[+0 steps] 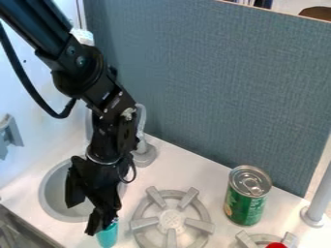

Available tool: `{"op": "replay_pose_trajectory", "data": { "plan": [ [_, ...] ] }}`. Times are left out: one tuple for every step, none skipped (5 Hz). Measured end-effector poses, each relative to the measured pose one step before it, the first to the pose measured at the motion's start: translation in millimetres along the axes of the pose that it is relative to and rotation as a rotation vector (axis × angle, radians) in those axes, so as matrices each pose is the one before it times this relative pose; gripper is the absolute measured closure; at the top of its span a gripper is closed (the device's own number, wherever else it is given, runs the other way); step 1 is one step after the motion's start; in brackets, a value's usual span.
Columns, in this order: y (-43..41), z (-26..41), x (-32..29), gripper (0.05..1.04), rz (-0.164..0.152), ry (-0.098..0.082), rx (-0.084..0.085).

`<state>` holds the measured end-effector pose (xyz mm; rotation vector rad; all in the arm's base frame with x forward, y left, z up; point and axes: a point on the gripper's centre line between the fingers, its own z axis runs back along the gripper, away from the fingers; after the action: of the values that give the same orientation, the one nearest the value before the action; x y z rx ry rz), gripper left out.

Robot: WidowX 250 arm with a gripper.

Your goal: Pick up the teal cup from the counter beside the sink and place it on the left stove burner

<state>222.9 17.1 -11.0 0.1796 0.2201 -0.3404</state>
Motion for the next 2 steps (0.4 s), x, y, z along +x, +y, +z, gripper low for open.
{"op": "replay_pose_trajectory", "data": {
  "plan": [
    [-2.63,-5.90,-1.01,0.083,-0.0035,0.0166,-0.0089],
    [-2.11,-0.70,6.21,0.083,0.0079,-0.0351,-0.0134]
  ]
}}
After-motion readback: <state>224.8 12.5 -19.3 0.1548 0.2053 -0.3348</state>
